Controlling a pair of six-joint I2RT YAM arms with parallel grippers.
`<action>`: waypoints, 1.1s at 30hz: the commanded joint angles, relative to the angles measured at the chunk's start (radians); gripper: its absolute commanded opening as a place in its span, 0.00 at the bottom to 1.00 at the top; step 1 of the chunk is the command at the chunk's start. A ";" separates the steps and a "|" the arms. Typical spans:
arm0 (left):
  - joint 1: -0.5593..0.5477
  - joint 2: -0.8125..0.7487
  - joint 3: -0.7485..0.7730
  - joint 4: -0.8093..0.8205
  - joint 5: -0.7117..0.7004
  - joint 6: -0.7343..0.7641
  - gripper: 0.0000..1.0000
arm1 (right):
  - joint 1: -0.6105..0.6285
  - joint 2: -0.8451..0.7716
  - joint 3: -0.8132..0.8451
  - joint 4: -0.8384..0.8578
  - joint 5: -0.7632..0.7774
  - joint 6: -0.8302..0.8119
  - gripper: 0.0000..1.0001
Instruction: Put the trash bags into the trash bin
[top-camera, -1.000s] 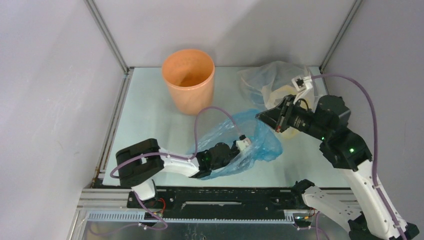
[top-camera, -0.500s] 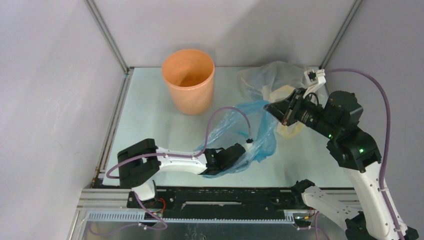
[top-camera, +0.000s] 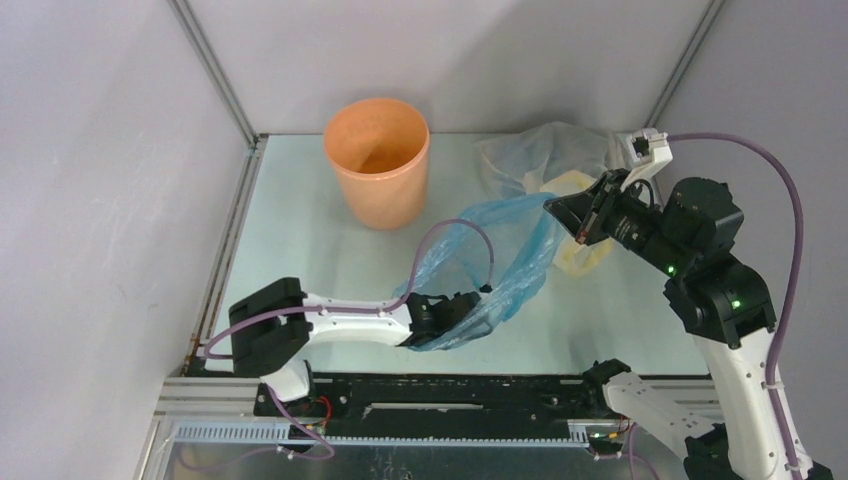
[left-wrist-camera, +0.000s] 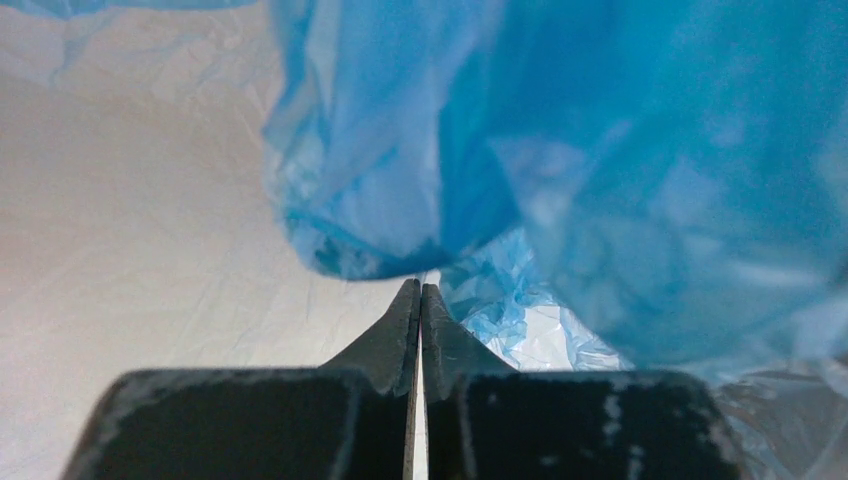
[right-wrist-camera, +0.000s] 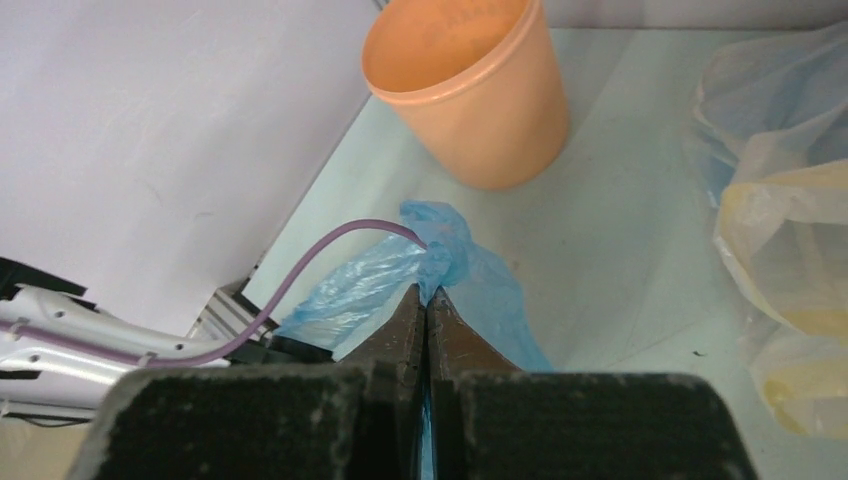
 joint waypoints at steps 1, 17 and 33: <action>-0.003 -0.013 0.097 -0.205 0.015 -0.012 0.03 | -0.037 -0.001 0.050 -0.025 0.023 -0.039 0.00; -0.003 -0.180 0.258 -0.298 -0.036 0.003 0.20 | -0.070 -0.009 -0.058 0.013 -0.051 -0.029 0.00; 0.006 -0.438 0.322 -0.171 -0.077 -0.072 0.44 | -0.071 -0.030 -0.149 0.034 -0.082 -0.032 0.00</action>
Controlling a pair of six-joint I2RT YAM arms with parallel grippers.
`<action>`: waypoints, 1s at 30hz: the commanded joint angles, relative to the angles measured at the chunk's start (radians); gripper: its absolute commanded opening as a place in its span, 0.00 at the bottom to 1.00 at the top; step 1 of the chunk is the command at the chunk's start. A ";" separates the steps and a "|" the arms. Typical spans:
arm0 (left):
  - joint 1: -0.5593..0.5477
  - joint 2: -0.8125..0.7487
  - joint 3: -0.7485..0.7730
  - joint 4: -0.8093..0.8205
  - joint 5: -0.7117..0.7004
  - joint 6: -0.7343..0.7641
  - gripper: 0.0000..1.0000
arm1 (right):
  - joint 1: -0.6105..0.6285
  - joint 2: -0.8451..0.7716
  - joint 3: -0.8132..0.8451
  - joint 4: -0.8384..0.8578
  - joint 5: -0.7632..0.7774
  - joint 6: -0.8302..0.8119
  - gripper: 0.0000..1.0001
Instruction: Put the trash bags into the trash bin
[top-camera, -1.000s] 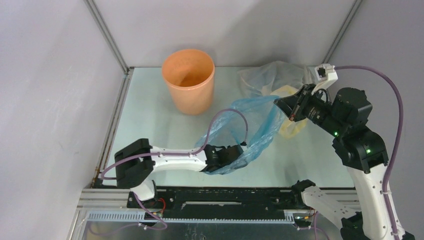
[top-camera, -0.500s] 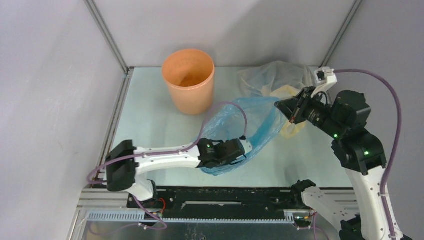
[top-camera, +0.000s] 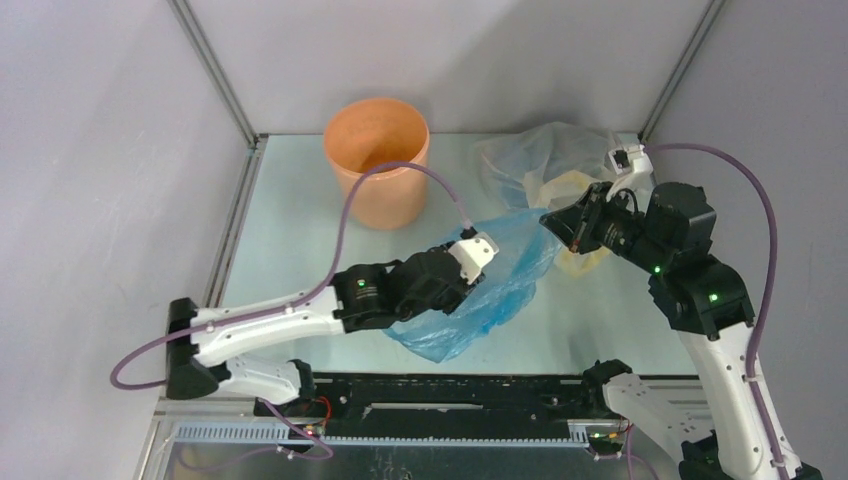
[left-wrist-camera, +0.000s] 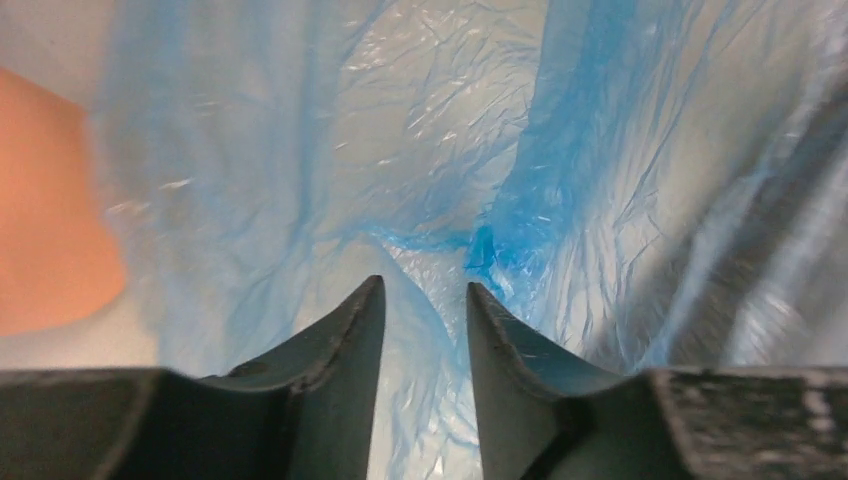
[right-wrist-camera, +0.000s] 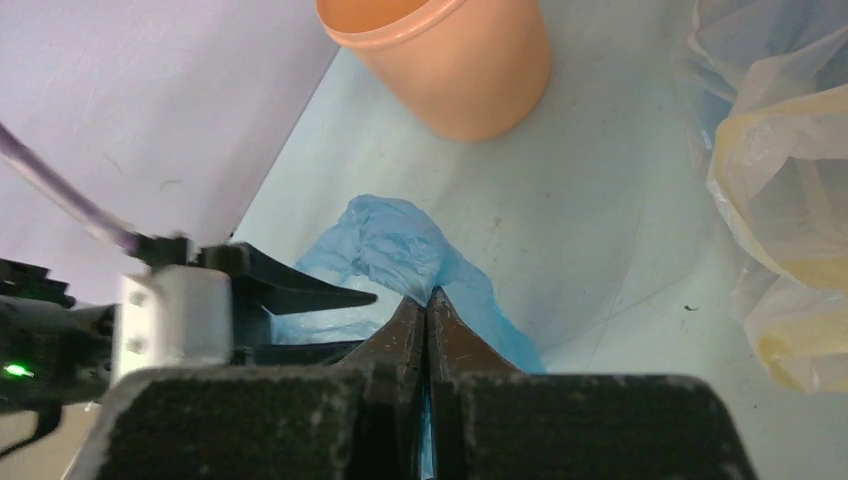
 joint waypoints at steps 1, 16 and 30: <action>0.004 -0.137 0.055 -0.012 -0.072 -0.065 0.50 | -0.003 -0.003 -0.026 0.049 -0.036 0.000 0.00; 0.163 -0.630 -0.360 -0.129 0.025 -0.563 0.84 | -0.004 0.015 -0.056 0.058 -0.054 -0.021 0.00; 0.260 -0.783 -0.735 0.116 0.169 -0.813 0.86 | -0.003 -0.010 -0.087 0.052 -0.053 -0.020 0.00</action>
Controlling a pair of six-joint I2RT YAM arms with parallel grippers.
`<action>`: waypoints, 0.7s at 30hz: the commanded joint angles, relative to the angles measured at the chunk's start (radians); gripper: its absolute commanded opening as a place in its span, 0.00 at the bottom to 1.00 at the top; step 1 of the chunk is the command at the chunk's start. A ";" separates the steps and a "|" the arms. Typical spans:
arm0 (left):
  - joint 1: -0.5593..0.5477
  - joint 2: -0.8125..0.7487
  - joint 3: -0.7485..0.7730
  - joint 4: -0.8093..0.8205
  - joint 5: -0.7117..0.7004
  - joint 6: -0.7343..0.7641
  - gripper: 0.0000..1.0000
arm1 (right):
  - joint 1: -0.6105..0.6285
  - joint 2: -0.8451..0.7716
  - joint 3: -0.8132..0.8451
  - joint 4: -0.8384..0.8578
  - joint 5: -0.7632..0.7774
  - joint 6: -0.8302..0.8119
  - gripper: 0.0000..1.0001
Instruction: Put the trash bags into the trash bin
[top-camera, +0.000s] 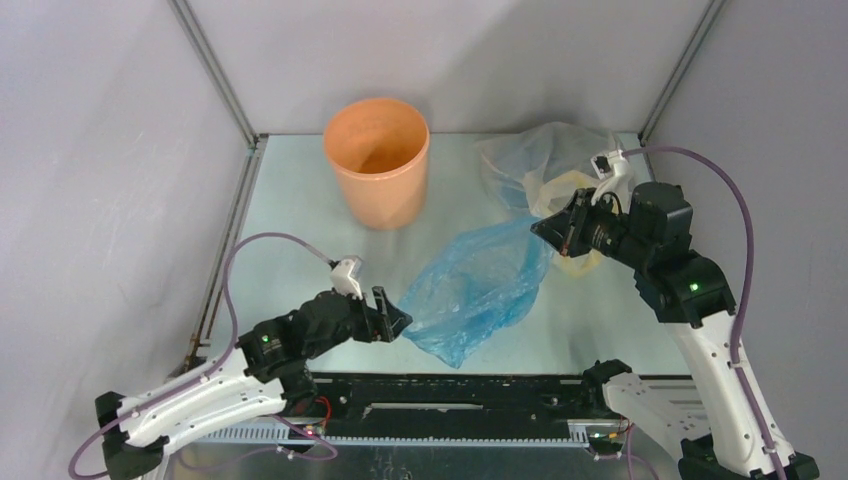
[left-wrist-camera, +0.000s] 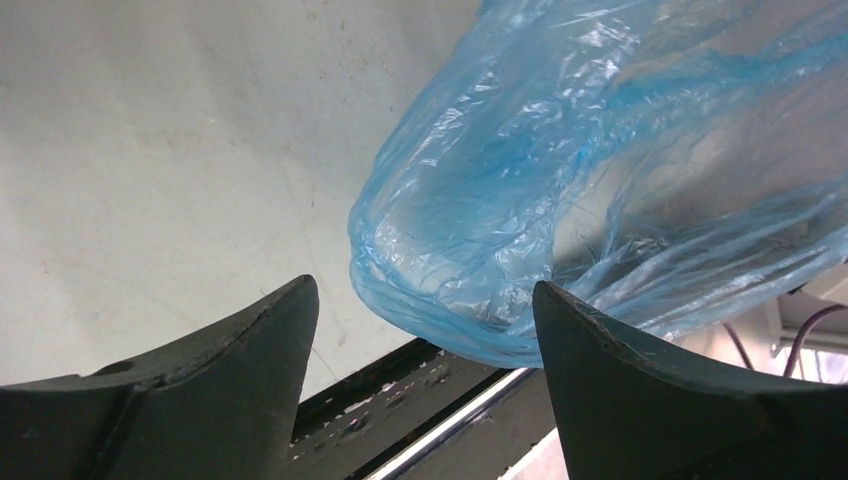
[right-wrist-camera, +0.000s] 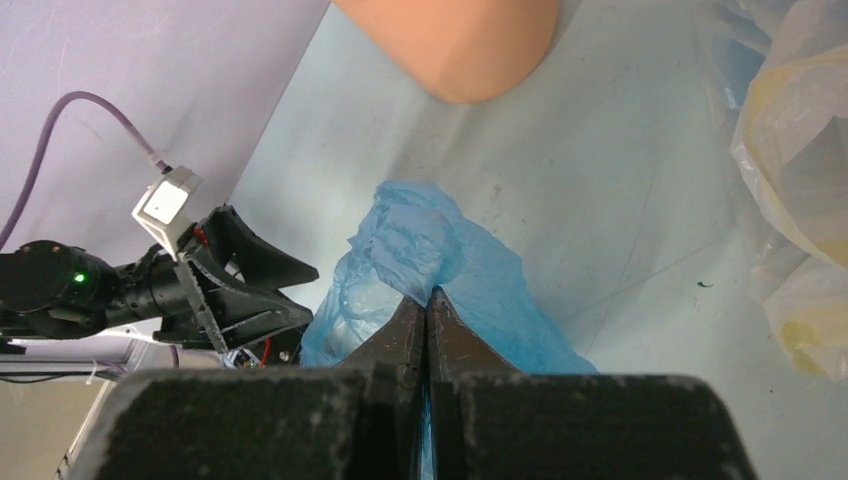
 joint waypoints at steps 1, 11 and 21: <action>0.032 -0.003 -0.054 0.144 0.032 -0.108 0.86 | -0.003 -0.021 0.002 0.024 -0.011 -0.012 0.00; 0.095 0.083 -0.185 0.388 0.169 -0.180 0.71 | -0.002 -0.026 0.001 0.011 -0.017 -0.014 0.00; 0.193 0.043 0.112 0.118 0.042 0.040 0.00 | -0.002 -0.012 -0.018 0.100 -0.047 0.014 0.00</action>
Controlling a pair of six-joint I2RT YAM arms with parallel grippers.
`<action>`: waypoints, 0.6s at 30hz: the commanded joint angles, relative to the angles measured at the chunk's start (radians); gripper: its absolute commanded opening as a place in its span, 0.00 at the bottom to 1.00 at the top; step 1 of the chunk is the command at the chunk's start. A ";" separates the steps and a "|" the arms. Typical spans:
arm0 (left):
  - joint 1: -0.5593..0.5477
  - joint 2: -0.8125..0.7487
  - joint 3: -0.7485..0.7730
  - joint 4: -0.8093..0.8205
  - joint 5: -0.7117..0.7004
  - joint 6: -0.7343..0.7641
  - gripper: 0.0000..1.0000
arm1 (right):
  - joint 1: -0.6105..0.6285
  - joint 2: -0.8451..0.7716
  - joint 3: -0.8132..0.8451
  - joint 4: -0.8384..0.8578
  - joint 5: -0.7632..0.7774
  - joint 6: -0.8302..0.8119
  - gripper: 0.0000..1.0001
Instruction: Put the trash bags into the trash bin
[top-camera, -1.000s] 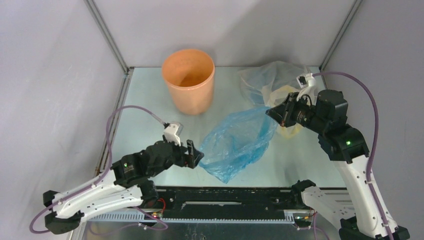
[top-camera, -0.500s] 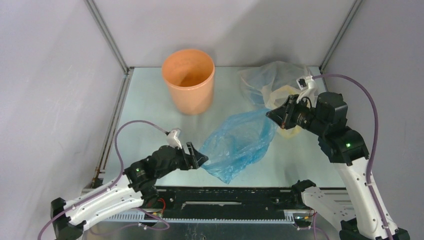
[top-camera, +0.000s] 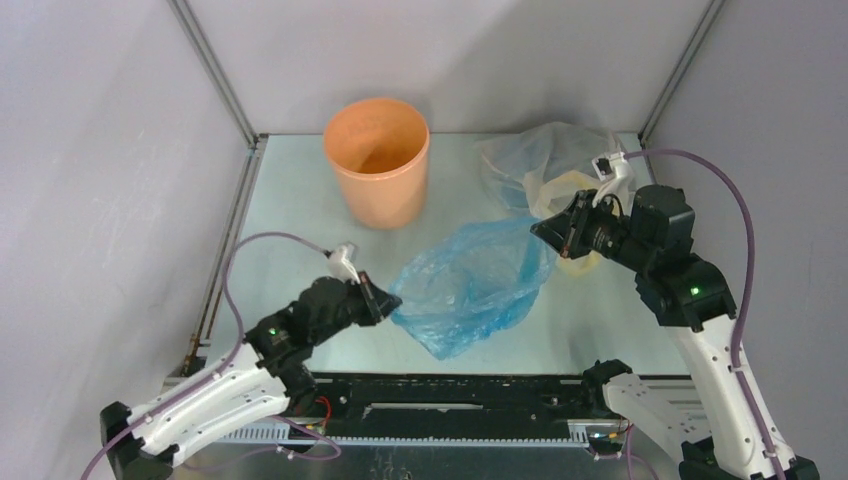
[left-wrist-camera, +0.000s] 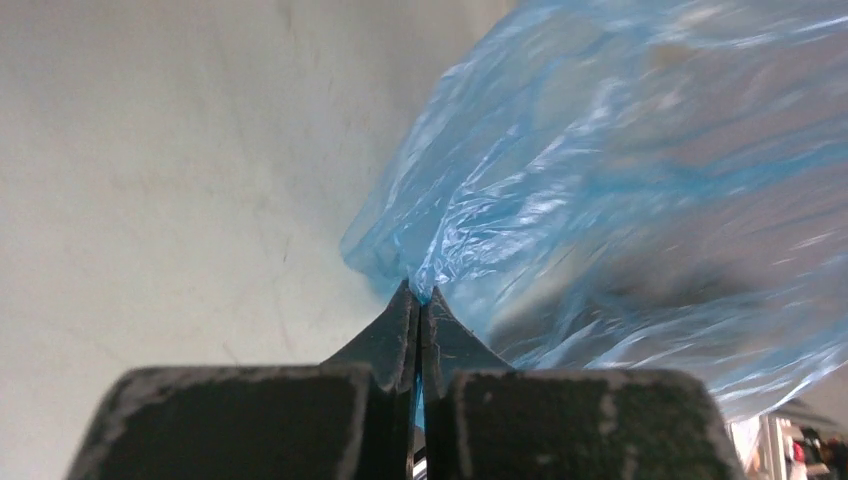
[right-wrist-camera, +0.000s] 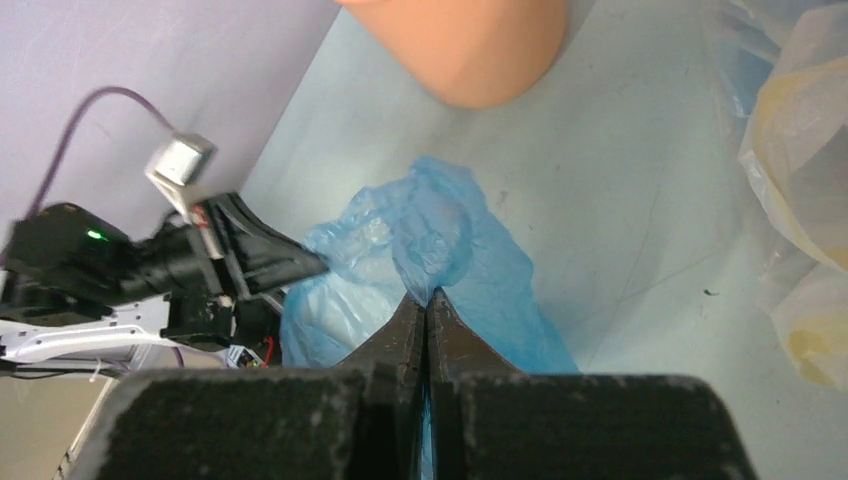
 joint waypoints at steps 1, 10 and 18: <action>0.055 0.009 0.294 -0.146 -0.082 0.183 0.00 | -0.001 0.012 -0.001 0.123 -0.059 0.027 0.00; 0.241 0.260 0.857 -0.261 0.037 0.375 0.00 | -0.003 0.147 0.123 0.465 -0.144 0.156 0.00; 0.391 0.487 1.286 -0.269 0.139 0.441 0.00 | 0.031 0.375 0.382 0.673 -0.152 0.212 0.00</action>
